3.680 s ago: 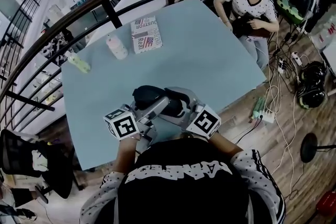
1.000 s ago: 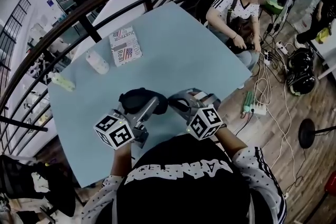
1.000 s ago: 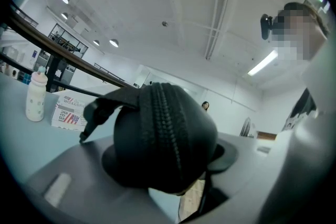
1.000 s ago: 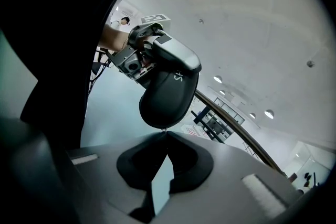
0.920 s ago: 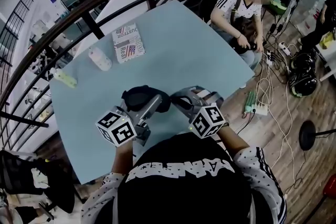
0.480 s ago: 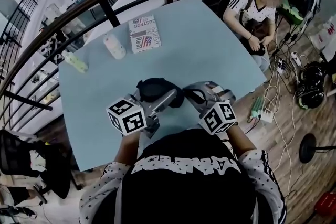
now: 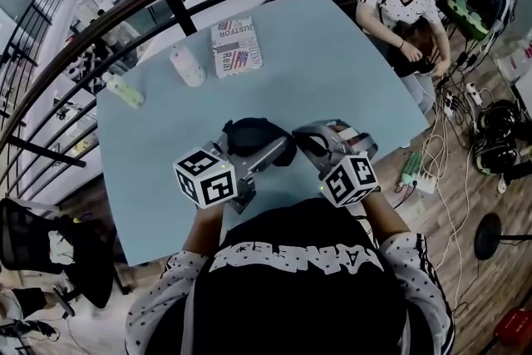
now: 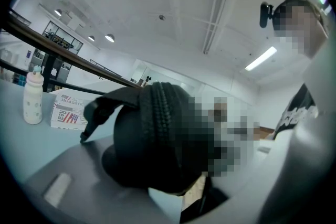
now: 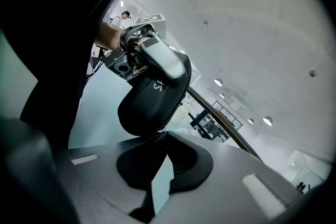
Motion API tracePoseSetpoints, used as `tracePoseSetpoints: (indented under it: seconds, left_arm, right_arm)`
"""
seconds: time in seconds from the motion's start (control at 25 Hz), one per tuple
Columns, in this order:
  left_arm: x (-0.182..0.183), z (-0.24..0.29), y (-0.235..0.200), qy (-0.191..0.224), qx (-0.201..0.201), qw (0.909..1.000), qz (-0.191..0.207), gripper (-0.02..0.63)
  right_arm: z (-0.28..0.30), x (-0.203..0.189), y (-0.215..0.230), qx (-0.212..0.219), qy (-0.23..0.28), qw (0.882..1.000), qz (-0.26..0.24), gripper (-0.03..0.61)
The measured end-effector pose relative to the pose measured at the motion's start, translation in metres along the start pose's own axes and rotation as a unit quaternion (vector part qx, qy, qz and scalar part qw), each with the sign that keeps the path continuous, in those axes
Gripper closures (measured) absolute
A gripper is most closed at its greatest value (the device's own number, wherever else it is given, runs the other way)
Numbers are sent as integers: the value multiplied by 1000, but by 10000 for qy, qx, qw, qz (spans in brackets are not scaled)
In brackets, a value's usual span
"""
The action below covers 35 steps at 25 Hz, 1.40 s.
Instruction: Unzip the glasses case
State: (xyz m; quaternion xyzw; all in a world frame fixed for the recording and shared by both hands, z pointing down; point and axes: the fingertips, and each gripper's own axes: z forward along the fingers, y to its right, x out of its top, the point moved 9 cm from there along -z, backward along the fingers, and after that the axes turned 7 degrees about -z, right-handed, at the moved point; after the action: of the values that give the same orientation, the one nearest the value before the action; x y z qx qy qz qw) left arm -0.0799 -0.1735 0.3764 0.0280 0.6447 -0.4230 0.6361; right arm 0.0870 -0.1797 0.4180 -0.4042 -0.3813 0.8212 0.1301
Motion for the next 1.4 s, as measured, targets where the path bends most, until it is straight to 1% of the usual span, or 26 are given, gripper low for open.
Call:
tracePoseSetpoints:
  seconds: [0.16,0.36,0.64,0.92,1.24,1.4]
  left_arm:
    - [-1,1,-1,-139,29,9999,79,614]
    - [-4,3,-3,-258,-4,9997,19,614]
    - [-6,4,-7,-326,-29,9995,26,614]
    - [-13,7,-4,-486,-72,9988,48,614]
    - [-17,14,-2,-686,-49,9972,276,614]
    - [-21,14,-3,-689,-100,9972,257,614]
  right_arm:
    - [4,0,1,40,26,10000,-12,574]
    - [5,3,4,74,60,10000,-11,574]
    - [10,6,10,83,175,9998,-55,574]
    - [8,8,10,118,213,9997,-63,574]
    - [8,8,12,83,259,9996,-78,574]
    - [8,8,11,82,310,9994,-92,574]
